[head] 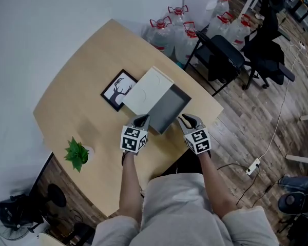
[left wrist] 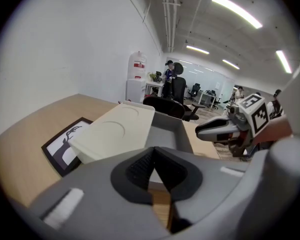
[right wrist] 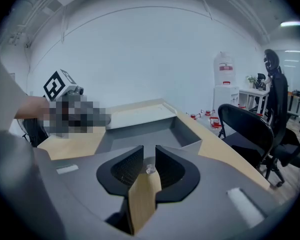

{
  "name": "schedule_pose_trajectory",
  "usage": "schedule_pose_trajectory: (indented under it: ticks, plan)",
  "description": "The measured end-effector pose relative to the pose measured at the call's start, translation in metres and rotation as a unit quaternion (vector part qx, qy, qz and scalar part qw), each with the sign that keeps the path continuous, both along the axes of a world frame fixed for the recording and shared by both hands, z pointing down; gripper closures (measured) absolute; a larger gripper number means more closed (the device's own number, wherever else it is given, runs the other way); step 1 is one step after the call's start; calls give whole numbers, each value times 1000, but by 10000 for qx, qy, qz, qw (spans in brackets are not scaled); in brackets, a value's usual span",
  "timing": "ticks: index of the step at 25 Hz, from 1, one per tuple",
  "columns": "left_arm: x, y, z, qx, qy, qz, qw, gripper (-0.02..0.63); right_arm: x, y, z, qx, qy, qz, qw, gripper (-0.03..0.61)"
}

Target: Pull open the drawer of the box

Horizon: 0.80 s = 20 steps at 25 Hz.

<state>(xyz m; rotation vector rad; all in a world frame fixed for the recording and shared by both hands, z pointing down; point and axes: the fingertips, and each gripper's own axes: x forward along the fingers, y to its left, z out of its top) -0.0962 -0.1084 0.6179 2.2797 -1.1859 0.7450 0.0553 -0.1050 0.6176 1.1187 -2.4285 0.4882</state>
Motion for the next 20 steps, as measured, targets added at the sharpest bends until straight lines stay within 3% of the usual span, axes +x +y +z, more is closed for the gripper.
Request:
schedule_pose_trajectory:
  ticks: [8,13,20]
  plan:
    - [9,36,-27,74,481,-828,9954,560,-2,11,-14,-99,-283,394,9988,506]
    - [10,40,-42,431,379,-804,9951,560,-3,12,-20,-183,-435,500,9976,506]
    - [4,42,-37,348,473,-931,9939,561,-4,17,-24,-184,-371,424,9982,506]
